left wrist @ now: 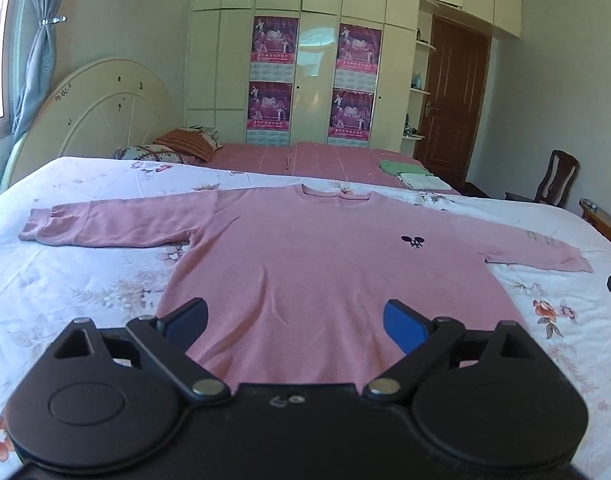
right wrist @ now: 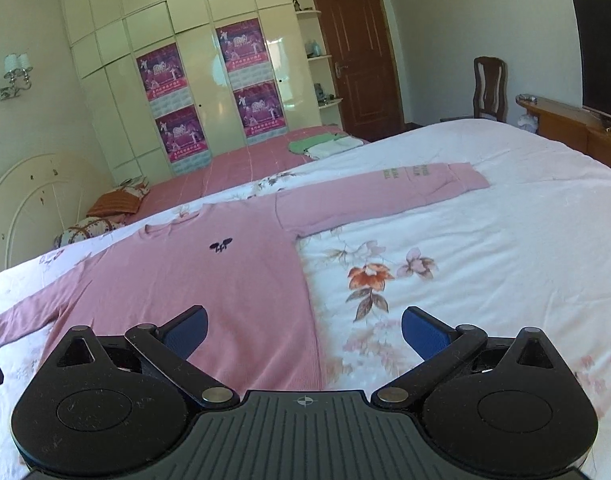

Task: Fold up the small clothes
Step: 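Grasp the sweatshirt sleeve cuff with the right gripper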

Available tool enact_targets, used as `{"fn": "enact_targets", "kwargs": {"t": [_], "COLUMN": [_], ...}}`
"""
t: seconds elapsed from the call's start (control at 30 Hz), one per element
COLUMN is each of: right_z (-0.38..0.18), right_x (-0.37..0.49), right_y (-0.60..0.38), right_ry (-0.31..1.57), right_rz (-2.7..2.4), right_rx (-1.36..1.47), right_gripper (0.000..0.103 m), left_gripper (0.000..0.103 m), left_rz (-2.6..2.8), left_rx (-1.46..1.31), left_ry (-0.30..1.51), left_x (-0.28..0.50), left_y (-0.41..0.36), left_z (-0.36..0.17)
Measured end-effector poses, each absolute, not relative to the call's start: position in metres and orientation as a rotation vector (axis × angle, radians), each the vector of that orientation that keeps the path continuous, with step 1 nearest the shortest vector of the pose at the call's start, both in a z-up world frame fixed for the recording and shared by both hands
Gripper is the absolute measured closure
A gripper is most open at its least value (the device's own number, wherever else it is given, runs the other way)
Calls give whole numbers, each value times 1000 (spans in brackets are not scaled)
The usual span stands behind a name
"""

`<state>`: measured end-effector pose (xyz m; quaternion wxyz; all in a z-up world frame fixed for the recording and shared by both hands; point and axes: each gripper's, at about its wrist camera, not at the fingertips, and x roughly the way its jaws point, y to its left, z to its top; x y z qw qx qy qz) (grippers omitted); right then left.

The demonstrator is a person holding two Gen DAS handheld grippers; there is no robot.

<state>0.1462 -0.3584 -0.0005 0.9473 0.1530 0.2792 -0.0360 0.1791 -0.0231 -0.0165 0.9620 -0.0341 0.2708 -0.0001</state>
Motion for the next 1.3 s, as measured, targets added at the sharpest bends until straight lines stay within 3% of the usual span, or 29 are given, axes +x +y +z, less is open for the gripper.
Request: {"fn": "enact_targets", "kwargs": {"t": [0.03,0.07,0.1,0.13,0.17,0.2,0.23,0.3,0.57,0.97,1.0,1.07,1.1,1.13,1.23,1.3], "right_z": [0,0,-2,-4,-6,-8,-9,-16,-80,-123,-123,-121,-120,-121,-102,-108], "right_x": [159,172,189,207,220,234,248,276,367,371,369,367,365,365,357,364], "right_y": [-366,-374,-384,-395,-407,-420,-437,-470,-609,-702,-705,-704,-706,-707,-702,-700], "right_ry": [556,541,541,552,548,536,517,485,535,445,435,450,464,480,447,531], "right_rz": [-77,-76,-79,-105,-110,-116,-136,-183,-369,-315,-307,-298,-297,-298,-333,-375], "right_rx": [311,312,309,311,328,346,358,385,629,944,948,930,927,922,760,723], "right_gripper": [1,12,49,62,61,61,60,50,50,50,51,68,86,94,97,97], "left_gripper": [26,32,37,32,26,11,8,9,13,14,14,14,14,14,14,14], "left_rz": [-15,-16,-3,6,12,23,25,13,13,-1,4,14,20,27,63,81], "left_rx": [-64,-47,-32,-27,-28,-28,-29,-23,-60,-82,-78,-69,-63,-56,-21,-36], "left_ry": [554,566,573,573,571,567,561,568,674,763,764,762,760,760,781,797], "left_x": [193,208,223,238,252,264,277,303,378,406,409,413,415,416,421,422], "left_y": [-25,-29,-35,-41,-46,-51,-56,-67,-95,-109,-109,-107,-106,-105,-99,-91], "left_z": [-19,-22,-24,-27,-28,-30,-33,-39,-71,-93,-92,-91,-90,-90,-90,-91]}}
